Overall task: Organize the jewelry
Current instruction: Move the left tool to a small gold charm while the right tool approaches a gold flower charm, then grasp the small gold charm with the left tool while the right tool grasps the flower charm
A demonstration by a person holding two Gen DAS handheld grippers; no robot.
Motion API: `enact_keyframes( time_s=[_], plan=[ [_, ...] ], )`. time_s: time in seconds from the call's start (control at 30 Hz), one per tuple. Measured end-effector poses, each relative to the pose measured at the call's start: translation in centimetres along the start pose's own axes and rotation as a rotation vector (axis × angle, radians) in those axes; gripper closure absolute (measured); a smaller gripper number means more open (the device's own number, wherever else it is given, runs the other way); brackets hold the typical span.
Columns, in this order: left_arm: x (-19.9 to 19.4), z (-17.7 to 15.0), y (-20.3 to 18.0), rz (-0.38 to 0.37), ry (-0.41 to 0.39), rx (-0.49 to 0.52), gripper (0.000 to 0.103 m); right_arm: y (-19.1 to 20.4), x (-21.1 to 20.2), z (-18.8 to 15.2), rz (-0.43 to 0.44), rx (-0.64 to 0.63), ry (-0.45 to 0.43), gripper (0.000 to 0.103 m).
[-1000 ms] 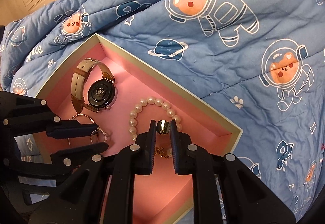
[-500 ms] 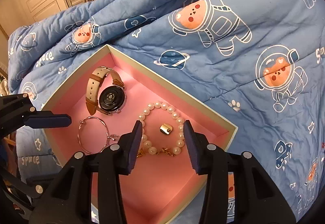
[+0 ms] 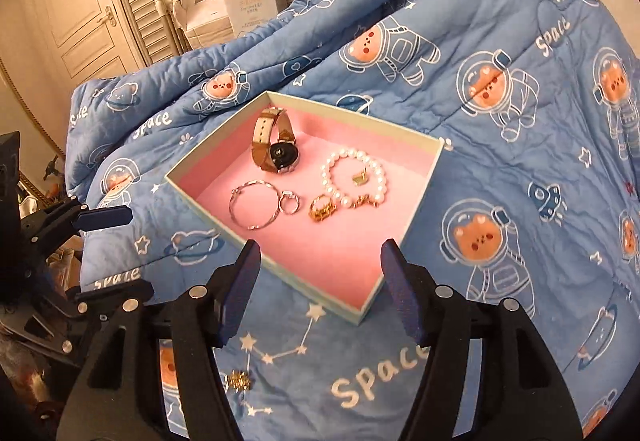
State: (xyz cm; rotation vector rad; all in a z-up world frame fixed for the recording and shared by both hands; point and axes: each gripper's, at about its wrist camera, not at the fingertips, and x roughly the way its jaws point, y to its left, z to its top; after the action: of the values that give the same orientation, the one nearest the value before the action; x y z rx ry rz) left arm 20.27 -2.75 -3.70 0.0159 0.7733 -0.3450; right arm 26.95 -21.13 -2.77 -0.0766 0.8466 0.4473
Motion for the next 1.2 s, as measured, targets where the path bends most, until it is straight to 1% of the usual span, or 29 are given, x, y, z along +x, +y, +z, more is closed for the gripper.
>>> enact_keyframes(
  time_s=[0.13,0.33,0.5,0.53,0.57,0.6,0.67,0.83,0.93,1.03,1.1,1.2],
  plan=[
    [-0.8,-2.1,-0.2,-0.008,0.007,-0.02,0.018,0.4,-0.8,-2.9,0.01,0.029,0.008,0.04],
    [-0.6,-4.1,-1.4,-0.017,0.027,-0.016,0.019,1.5,-1.8,-5.6,0.007,0.032,0.006,0.04],
    [-0.8,-5.2,-2.6,-0.051,0.027,-0.015,0.026,2.6,-1.8,-7.2,0.024,0.016,0.022,0.042],
    [-0.8,-5.4,-2.9,-0.056,0.028,-0.005,0.027,2.8,-1.7,-7.5,0.024,0.011,0.029,0.043],
    [-0.8,-5.7,-3.3,-0.061,0.03,0.006,0.031,3.0,-1.5,-7.8,0.021,0.007,0.034,0.05],
    [-0.8,-5.9,-3.7,-0.069,0.035,0.017,0.033,3.2,-1.3,-8.1,0.027,0.004,0.044,0.054],
    [-0.8,-6.4,-4.3,-0.084,0.043,0.027,0.039,3.4,-0.9,-8.6,0.041,0.004,0.06,0.056],
    [-0.5,-7.0,-5.3,-0.111,0.054,0.03,0.048,4.0,-0.4,-9.1,0.065,-0.011,0.077,0.062],
    [-0.3,-7.2,-5.8,-0.125,0.056,0.037,0.052,4.4,-0.1,-9.2,0.074,-0.03,0.087,0.063],
    [-0.1,-7.3,-6.0,-0.121,0.06,0.049,0.056,4.6,0.5,-9.2,0.07,-0.032,0.094,0.065],
    [0.0,-7.4,-6.0,-0.119,0.06,0.045,0.059,4.6,0.8,-9.0,0.066,-0.029,0.094,0.072],
    [0.2,-7.3,-5.9,-0.115,0.058,0.043,0.063,4.7,1.0,-8.9,0.062,-0.034,0.092,0.076]
  ],
)
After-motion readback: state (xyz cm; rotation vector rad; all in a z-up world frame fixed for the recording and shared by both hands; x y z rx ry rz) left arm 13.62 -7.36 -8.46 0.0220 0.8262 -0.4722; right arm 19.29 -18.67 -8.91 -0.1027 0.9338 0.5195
